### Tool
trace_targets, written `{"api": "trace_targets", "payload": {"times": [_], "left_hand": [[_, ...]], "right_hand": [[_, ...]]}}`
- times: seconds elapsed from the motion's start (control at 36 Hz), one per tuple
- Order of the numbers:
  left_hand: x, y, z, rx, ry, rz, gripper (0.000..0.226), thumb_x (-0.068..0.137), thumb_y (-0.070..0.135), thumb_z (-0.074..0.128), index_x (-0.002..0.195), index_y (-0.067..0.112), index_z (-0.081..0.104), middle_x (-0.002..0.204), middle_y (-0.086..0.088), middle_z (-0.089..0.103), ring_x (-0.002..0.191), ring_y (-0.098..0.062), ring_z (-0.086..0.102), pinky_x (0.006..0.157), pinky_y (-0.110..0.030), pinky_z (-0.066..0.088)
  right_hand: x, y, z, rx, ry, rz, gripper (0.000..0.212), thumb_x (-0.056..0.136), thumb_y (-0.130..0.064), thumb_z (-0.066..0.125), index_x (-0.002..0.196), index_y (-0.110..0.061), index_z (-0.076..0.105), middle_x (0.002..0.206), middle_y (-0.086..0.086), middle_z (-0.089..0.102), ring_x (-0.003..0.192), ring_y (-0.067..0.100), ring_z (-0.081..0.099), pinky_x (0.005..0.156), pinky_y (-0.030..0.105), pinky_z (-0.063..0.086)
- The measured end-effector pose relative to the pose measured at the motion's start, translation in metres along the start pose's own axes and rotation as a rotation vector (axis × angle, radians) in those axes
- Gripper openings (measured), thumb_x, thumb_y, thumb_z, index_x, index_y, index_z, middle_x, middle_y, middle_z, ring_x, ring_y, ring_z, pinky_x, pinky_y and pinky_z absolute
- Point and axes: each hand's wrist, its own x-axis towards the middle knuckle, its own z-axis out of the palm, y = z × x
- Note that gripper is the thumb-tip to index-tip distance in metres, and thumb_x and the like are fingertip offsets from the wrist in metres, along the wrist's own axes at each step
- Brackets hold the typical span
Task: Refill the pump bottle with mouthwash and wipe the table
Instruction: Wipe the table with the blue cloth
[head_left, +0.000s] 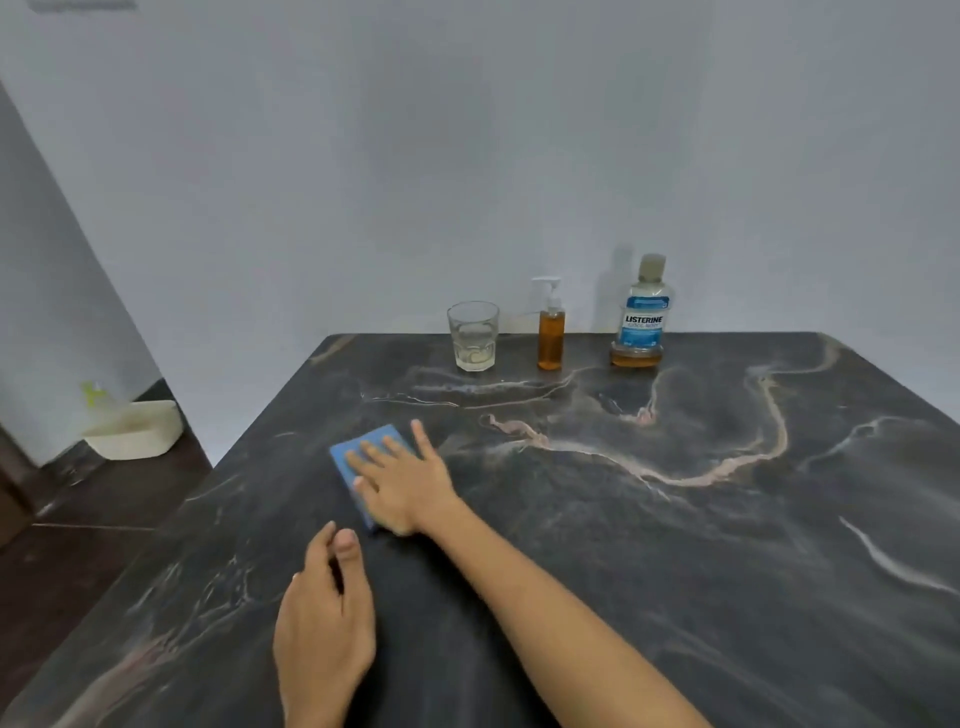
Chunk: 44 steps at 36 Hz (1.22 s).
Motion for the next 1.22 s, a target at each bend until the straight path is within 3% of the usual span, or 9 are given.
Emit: {"api": "trace_targets", "payload": {"times": [0.11, 0.28, 0.47, 0.58, 0.75, 0.83, 0.94, 1.06, 1.22], "left_hand": [[-0.003, -0.001, -0.001, 0.030, -0.020, 0.028, 0.065, 0.088, 0.063, 0.013, 0.130, 0.026, 0.047, 0.123, -0.003, 0.061, 0.118, -0.032, 0.051, 0.090, -0.046, 0.039], [-0.003, 0.002, -0.003, 0.023, -0.043, 0.033, 0.072, 0.087, 0.064, 0.011, 0.132, 0.021, 0.046, 0.117, -0.006, 0.062, 0.120, -0.033, 0.049, 0.095, -0.049, 0.040], [-0.005, 0.003, -0.007, -0.116, -0.010, 0.022, 0.068, 0.088, 0.063, 0.014, 0.127, 0.021, 0.050, 0.116, 0.000, 0.062, 0.111, -0.026, 0.053, 0.091, -0.038, 0.039], [-0.006, 0.004, -0.008, -0.199, 0.018, -0.002, 0.058, 0.093, 0.057, 0.017, 0.126, 0.024, 0.051, 0.121, 0.004, 0.060, 0.110, -0.023, 0.054, 0.095, -0.040, 0.041], [-0.004, 0.003, -0.007, -0.338, 0.141, -0.013, 0.049, 0.099, 0.046, 0.023, 0.126, 0.019, 0.053, 0.124, 0.003, 0.060, 0.114, -0.019, 0.053, 0.098, -0.038, 0.040], [-0.002, 0.001, -0.009, -0.468, 0.251, -0.049, 0.044, 0.101, 0.038, 0.027, 0.124, 0.013, 0.055, 0.118, 0.002, 0.060, 0.112, -0.017, 0.054, 0.092, -0.028, 0.039], [-0.002, -0.001, -0.010, -0.573, 0.275, -0.134, 0.046, 0.100, 0.042, 0.028, 0.122, 0.013, 0.057, 0.114, 0.002, 0.060, 0.108, -0.014, 0.057, 0.096, -0.035, 0.045], [-0.003, 0.000, -0.009, -0.506, 0.222, -0.059, 0.047, 0.101, 0.037, 0.027, 0.119, 0.008, 0.059, 0.113, -0.005, 0.064, 0.106, -0.016, 0.058, 0.092, -0.027, 0.041], [-0.006, 0.001, -0.010, -0.449, 0.174, -0.027, 0.052, 0.102, 0.040, 0.023, 0.116, 0.008, 0.061, 0.107, -0.002, 0.067, 0.100, -0.014, 0.059, 0.087, -0.026, 0.039]], "right_hand": [[-0.048, 0.082, -0.018, 0.022, 0.026, 0.283, 0.051, 0.100, -0.039, 0.013, 0.150, -0.026, 0.015, 0.158, -0.005, 0.012, 0.145, 0.016, 0.008, 0.109, 0.052, -0.020], [-0.186, 0.217, -0.041, 0.050, 0.112, 0.983, 0.050, 0.100, -0.033, 0.017, 0.149, -0.024, 0.020, 0.158, -0.004, 0.012, 0.145, 0.019, 0.010, 0.112, 0.057, -0.010], [-0.221, 0.205, -0.039, 0.079, 0.156, 1.441, 0.054, 0.099, -0.029, 0.014, 0.151, -0.012, 0.009, 0.158, 0.007, 0.004, 0.145, 0.029, -0.001, 0.111, 0.048, -0.016], [-0.165, 0.146, -0.034, 0.116, 0.142, 1.284, 0.057, 0.100, -0.029, 0.016, 0.150, -0.006, 0.004, 0.158, 0.013, 0.001, 0.145, 0.032, -0.002, 0.116, 0.043, -0.010], [-0.091, -0.004, -0.008, 0.154, 0.190, 0.600, 0.052, 0.099, -0.027, 0.028, 0.146, -0.005, 0.025, 0.153, 0.016, 0.023, 0.141, 0.032, 0.017, 0.114, 0.039, 0.010], [-0.080, -0.063, 0.004, 0.096, 0.034, 0.228, 0.054, 0.102, -0.033, 0.018, 0.150, -0.012, 0.009, 0.158, 0.009, 0.007, 0.145, 0.031, 0.001, 0.116, 0.040, -0.002], [-0.087, -0.078, 0.005, -0.024, -0.061, -0.040, 0.055, 0.101, -0.032, 0.024, 0.151, -0.018, 0.004, 0.159, 0.004, 0.001, 0.145, 0.027, -0.002, 0.118, 0.038, 0.000], [-0.120, -0.059, 0.001, 0.073, 0.018, -0.029, 0.051, 0.101, -0.034, 0.019, 0.150, -0.021, 0.014, 0.158, -0.001, 0.012, 0.145, 0.020, 0.007, 0.118, 0.038, 0.002], [-0.211, 0.025, -0.004, 0.047, 0.080, 0.385, 0.051, 0.100, -0.038, 0.018, 0.150, -0.028, 0.015, 0.158, -0.009, 0.012, 0.145, 0.013, 0.008, 0.115, 0.044, -0.002]]}}
